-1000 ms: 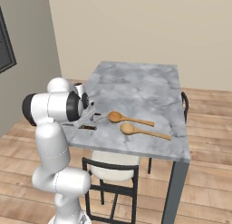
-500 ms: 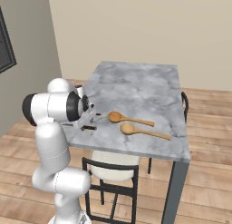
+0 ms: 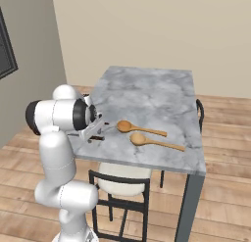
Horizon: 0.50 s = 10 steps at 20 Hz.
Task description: Pick up the metallic utensils from the counter and place them in the open drawer. Make sure not to pick up any wooden utensils.
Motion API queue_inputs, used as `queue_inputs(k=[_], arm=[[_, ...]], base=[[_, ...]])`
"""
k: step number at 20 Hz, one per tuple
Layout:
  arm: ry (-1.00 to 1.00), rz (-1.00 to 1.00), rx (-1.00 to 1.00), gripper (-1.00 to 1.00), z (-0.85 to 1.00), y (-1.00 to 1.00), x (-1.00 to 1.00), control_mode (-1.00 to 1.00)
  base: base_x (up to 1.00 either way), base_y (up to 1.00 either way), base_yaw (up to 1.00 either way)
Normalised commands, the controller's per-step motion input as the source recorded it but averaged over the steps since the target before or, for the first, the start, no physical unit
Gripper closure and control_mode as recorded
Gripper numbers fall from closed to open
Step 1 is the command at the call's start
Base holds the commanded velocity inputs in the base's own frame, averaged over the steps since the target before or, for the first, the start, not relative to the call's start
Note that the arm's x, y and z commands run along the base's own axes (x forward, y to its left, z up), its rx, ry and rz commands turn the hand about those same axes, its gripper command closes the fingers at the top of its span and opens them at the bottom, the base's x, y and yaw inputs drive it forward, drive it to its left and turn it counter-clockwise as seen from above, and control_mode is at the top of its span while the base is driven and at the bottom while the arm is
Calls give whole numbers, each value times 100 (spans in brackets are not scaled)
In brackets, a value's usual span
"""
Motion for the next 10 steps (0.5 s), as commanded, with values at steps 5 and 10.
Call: queue_inputs(k=[5, 10], arm=[[0, 1, 0, -100, -10, 0, 0, -100], [0, 0, 0, -100, -12, 0, 0, -100]], base=[[0, 0, 0], [0, 0, 0]])
